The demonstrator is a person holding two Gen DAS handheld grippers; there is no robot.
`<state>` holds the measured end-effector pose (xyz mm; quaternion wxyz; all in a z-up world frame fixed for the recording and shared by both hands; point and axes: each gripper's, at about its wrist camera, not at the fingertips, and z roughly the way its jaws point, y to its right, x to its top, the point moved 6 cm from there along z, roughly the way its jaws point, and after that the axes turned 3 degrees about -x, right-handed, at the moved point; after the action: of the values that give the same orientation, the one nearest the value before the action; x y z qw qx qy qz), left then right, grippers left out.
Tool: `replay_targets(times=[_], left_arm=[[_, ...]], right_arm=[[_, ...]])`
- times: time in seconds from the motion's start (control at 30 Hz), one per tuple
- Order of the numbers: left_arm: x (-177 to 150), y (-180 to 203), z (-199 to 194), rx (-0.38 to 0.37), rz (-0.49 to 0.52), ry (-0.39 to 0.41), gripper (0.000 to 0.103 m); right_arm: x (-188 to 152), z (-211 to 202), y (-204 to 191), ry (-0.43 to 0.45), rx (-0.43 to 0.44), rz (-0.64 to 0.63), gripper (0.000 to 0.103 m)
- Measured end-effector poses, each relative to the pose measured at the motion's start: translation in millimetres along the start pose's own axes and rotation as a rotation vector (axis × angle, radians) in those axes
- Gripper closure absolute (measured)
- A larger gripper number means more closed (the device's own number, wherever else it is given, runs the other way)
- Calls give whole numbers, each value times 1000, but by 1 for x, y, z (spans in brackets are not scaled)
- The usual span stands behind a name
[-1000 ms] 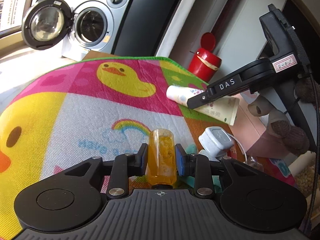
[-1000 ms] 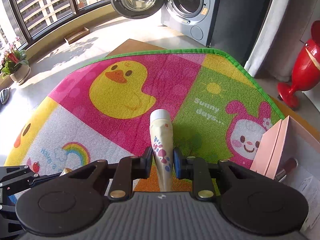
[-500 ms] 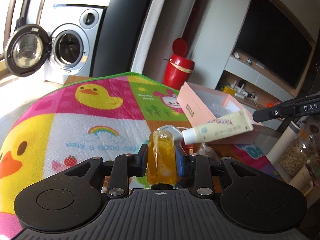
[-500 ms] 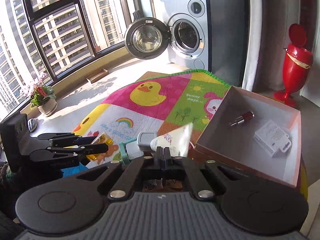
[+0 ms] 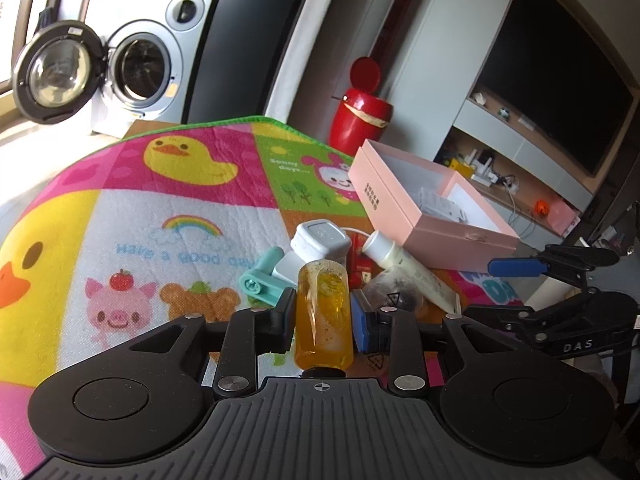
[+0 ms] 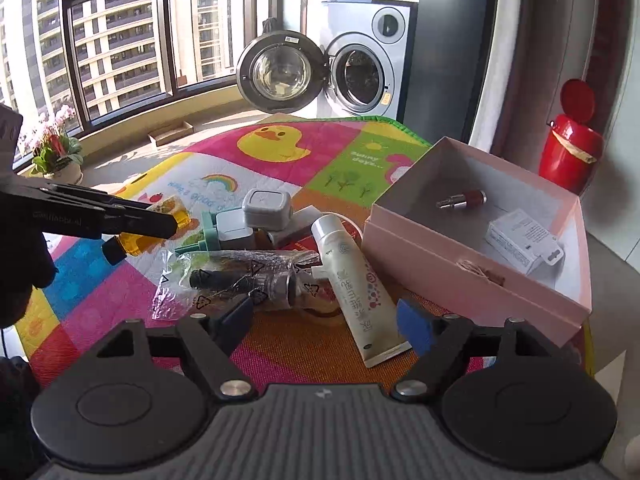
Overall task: Organize rigid objects
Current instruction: 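Place the amber bottle into the pink box with the left gripper while the right lifts the tube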
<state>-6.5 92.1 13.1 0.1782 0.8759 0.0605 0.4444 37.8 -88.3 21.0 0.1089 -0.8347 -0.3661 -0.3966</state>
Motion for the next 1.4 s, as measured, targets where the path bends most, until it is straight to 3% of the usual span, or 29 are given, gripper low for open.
replay_targets(times=[0.1, 0.23, 0.3, 0.33, 0.4, 0.47, 0.63, 0.7, 0.73, 0.87, 1.0, 1.13, 1.17, 1.27, 1.4], left_arm=[[-1, 6, 0, -41, 16, -8, 71], [-7, 14, 6, -84, 25, -34, 71], [-10, 18, 11, -99, 31, -51, 71], [-12, 20, 13, -103, 35, -59, 71], [-14, 25, 15, -114, 48, -75, 71], [-16, 32, 17, -132, 74, -87, 71], [-24, 67, 19, -214, 169, -123, 71], [-22, 83, 23, -252, 189, -132, 71], [-19, 91, 26, -265, 202, -132, 71], [17, 125, 39, -294, 266, -70, 71], [76, 152, 69, -278, 272, 26, 71], [124, 155, 126, -194, 178, 11, 71], [130, 152, 135, -176, 167, 19, 71], [137, 141, 132, -152, 149, 37, 71], [117, 124, 101, -127, 169, 29, 71]], right_arm=[[10, 29, 7, 22, -48, -24, 25], [18, 70, 31, -61, 52, 125, 37], [14, 85, 33, -106, 115, 183, 46], [13, 87, 33, -121, 117, 191, 57], [8, 84, 28, -136, 111, 185, 66], [1, 72, 26, -157, 112, 197, 66], [-22, 10, 27, -113, 97, 196, 66], [-29, -22, 36, -82, 79, 228, 84], [-33, -31, 39, -77, 73, 238, 103], [-45, -73, 55, -12, -13, 258, 103], [-59, -78, 62, -3, -61, 237, 98], [-66, -68, 52, -21, 9, 246, 52], [-66, -66, 46, -16, 38, 249, 47], [-63, -59, 30, -16, 97, 241, 46], [-68, -37, 10, -57, 97, 167, 46]])
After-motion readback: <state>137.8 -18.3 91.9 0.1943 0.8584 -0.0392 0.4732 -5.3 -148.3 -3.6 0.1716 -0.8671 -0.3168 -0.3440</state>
